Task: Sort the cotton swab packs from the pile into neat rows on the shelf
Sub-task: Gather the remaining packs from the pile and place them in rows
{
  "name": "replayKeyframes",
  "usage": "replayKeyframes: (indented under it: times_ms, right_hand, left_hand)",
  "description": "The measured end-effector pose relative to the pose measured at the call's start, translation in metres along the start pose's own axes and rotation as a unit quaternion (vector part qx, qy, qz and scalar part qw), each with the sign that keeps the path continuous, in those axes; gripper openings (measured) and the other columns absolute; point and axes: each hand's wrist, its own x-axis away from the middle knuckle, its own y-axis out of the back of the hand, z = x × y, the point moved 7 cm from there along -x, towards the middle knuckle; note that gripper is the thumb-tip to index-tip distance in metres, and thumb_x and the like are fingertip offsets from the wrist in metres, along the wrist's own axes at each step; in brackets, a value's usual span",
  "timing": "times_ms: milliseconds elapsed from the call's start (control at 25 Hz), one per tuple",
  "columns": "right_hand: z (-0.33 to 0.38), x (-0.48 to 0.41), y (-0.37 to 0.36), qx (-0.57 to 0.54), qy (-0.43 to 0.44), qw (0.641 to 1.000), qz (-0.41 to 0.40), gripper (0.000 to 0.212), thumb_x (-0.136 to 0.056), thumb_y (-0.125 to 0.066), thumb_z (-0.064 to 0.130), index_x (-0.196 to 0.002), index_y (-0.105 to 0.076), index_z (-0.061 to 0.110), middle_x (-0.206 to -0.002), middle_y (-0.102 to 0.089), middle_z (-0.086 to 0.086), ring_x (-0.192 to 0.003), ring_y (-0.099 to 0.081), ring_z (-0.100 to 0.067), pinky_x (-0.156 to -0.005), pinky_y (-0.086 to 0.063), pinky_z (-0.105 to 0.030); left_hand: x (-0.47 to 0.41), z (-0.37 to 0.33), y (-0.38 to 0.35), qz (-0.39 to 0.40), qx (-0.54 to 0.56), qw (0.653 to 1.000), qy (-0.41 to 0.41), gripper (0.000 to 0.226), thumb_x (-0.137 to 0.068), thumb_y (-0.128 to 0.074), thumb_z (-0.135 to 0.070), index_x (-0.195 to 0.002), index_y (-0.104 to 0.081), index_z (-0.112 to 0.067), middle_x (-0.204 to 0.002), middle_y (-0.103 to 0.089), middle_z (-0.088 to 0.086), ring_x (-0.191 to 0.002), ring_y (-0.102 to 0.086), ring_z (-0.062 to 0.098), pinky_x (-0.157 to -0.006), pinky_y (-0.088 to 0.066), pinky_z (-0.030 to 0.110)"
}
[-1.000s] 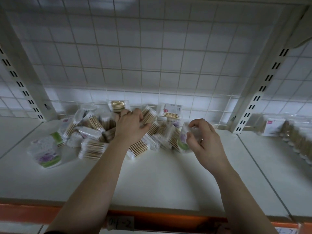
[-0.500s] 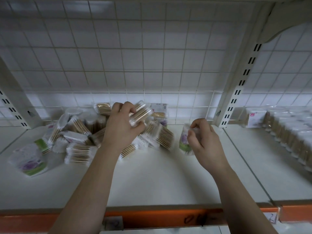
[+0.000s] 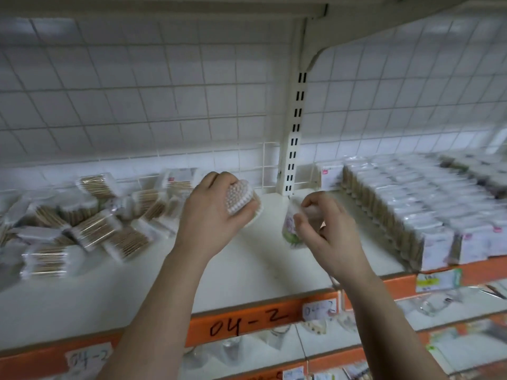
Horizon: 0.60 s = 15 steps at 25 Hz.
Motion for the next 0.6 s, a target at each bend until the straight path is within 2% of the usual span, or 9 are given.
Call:
replayKeyframes:
  times_ms: [120, 200, 280, 440, 600]
  right_hand:
    - [-0.008, 0.013, 0.058, 0.011, 0.020, 0.999, -0.023, 0.014, -0.081, -0.061, 0.029, -0.091, -0.053, 0.029, -0.091, -0.056, 0.008, -0.063, -0.056, -0.007, -0.056, -0.038, -0.012]
    - [-0.021, 0.022, 0.097, 0.012, 0.023, 0.999, -0.040, 0.013, -0.080, -0.060, 0.025, -0.091, -0.054, 0.028, -0.092, -0.055, 0.011, -0.059, -0.052, -0.006, -0.054, -0.035, -0.009]
    - [-0.036, 0.030, 0.132, 0.016, 0.017, 0.998, -0.052, 0.013, -0.079, -0.055, 0.026, -0.093, -0.054, 0.026, -0.095, -0.055, 0.013, -0.062, -0.051, -0.006, -0.057, -0.036, -0.015]
    - [-0.078, 0.051, 0.195, 0.045, -0.021, 0.998, -0.048, 0.015, -0.080, -0.044, 0.029, -0.095, -0.046, 0.025, -0.092, -0.052, 0.012, -0.082, -0.048, -0.002, -0.065, -0.037, -0.029]
    - [-0.122, 0.076, 0.247, 0.086, -0.041, 0.995, -0.034, 0.016, -0.084, -0.040, 0.040, -0.095, -0.040, 0.029, -0.097, -0.051, 0.007, -0.084, -0.047, -0.008, -0.070, -0.040, -0.036]
  left_hand:
    - [0.006, -0.055, -0.025, 0.011, 0.019, 1.000, -0.020, 0.048, -0.073, -0.055, -0.060, -0.102, -0.061, -0.022, -0.096, -0.056, -0.005, -0.086, -0.054, 0.014, -0.070, -0.043, 0.027]
    - [0.010, -0.093, -0.043, 0.016, 0.025, 0.999, -0.032, 0.053, -0.073, -0.052, -0.062, -0.106, -0.063, -0.022, -0.097, -0.057, -0.004, -0.087, -0.055, 0.014, -0.070, -0.041, 0.025]
    - [0.014, -0.127, -0.062, 0.022, 0.025, 0.998, -0.045, 0.057, -0.074, -0.050, -0.065, -0.108, -0.064, -0.021, -0.098, -0.058, -0.003, -0.087, -0.056, 0.016, -0.070, -0.040, 0.024]
    - [0.023, -0.193, -0.102, 0.033, 0.034, 0.997, -0.069, 0.058, -0.077, -0.050, -0.066, -0.109, -0.064, -0.019, -0.099, -0.059, 0.000, -0.088, -0.059, 0.020, -0.073, -0.047, 0.029]
    - [0.033, -0.254, -0.145, 0.041, 0.067, 0.994, -0.074, 0.059, -0.079, -0.049, -0.065, -0.110, -0.063, -0.018, -0.105, -0.060, 0.002, -0.094, -0.058, 0.020, -0.077, -0.046, 0.029]
